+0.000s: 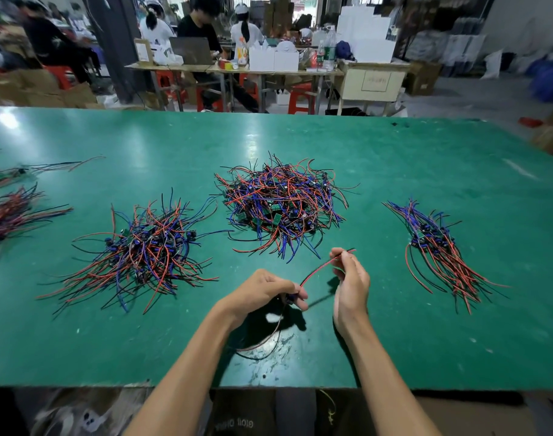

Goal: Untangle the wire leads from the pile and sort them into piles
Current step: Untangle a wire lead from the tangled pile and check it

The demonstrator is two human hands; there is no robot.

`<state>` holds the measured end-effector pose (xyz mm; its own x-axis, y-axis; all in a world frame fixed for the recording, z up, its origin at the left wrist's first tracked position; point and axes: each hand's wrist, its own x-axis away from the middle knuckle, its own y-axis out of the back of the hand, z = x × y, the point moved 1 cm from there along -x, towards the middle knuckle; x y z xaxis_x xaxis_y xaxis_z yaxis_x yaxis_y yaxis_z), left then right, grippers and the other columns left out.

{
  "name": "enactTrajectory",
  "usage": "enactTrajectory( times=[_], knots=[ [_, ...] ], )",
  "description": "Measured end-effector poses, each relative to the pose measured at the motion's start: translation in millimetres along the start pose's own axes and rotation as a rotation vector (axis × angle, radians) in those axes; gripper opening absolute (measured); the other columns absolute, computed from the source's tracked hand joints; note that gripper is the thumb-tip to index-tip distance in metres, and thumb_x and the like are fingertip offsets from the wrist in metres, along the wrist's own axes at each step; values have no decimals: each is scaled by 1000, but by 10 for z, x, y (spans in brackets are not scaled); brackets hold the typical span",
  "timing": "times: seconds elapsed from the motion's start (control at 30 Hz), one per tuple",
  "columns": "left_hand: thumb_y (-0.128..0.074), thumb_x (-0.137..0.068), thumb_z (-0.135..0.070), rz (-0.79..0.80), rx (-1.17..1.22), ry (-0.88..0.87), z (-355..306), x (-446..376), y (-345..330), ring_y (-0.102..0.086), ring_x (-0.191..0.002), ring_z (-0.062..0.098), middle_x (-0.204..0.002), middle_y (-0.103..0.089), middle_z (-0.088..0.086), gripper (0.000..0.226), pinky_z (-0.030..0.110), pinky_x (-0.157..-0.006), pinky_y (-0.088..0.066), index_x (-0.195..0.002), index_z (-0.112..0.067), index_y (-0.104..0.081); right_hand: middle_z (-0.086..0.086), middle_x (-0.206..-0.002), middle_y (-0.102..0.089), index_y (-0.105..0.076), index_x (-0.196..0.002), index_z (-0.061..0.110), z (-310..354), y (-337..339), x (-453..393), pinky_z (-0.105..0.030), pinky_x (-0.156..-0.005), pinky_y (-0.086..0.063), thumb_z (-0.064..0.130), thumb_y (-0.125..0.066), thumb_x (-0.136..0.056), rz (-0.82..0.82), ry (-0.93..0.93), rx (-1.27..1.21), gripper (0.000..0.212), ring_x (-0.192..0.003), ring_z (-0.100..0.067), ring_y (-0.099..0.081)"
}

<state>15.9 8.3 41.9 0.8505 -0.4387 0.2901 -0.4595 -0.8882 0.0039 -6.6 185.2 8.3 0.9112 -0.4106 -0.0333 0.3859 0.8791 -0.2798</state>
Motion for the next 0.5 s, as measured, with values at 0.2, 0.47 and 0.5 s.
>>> enactTrajectory(
  times=[0.2,0.47,0.5],
  knots=[
    [-60,-97,-42,-14,38,-57,4,11,-8,-62,-72,13,-98,-77,14,40,19,-71,-50,-96,-8,-80,4,-88,-74,-80,-90,25,19,-59,153,-35,-77,-55,37,-68,-96,447,103,322,18,-85,-19,-69],
    [-68,-95,-21,-145,-39,-132,53,-17,82,-55,-67,9,-88,-78,7,21,13,-66,-45,-110,-9,-77,7,-87,-78,-79,-90,22,-2,-1,131,-20,-78,-52,29,-67,-98,90,208,260,16,-83,-8,-71],
    [-68,-96,-24,-174,-27,-137,64,-17,88,-53,-66,9,-87,-78,8,21,13,-65,-45,-109,-10,-77,7,-86,-78,-79,-89,21,-2,0,138,-20,-77,-52,30,-67,-97,67,213,257,17,-82,-8,-71]
  ],
)
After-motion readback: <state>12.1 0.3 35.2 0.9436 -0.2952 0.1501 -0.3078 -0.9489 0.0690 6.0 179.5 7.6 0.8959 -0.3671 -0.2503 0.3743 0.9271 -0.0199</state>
